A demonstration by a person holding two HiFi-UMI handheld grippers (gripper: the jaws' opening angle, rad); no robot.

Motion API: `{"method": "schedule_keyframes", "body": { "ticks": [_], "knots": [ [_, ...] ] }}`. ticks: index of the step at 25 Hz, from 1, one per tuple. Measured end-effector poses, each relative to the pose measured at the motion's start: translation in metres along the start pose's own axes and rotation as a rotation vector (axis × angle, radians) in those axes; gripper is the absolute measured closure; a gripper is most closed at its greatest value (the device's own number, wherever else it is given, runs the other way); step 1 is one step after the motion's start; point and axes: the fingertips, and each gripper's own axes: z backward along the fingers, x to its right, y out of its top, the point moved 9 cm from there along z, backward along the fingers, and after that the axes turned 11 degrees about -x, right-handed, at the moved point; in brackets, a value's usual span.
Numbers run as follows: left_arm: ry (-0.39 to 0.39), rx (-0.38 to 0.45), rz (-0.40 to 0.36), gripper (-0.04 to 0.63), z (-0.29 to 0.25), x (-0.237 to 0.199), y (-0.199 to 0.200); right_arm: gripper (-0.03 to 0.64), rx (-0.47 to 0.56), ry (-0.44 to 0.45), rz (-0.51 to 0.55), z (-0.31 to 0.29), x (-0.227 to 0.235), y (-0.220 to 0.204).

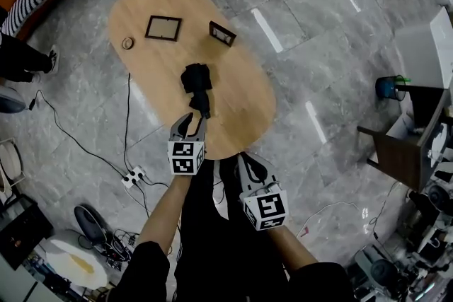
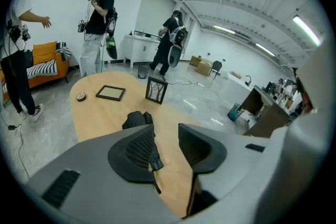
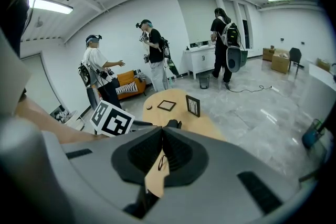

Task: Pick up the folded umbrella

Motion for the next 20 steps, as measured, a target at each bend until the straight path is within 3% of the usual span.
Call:
{"method": "schedule_keyframes", "body": {
  "ticks": [9, 20],
  "knots": [
    [-0.003, -0.049, 0.055, 0.449, -0.039, -0.022, -0.015, 0.604, -0.032, -0.051, -0.053, -0.014, 0.016, -0.005],
    [0.004, -0.102, 0.160, 0.402, -0.100, -0.050, -0.026, 0.604, -0.076, -0.061, -0.038, -0.034, 0.022, -0.009]
  ]
}}
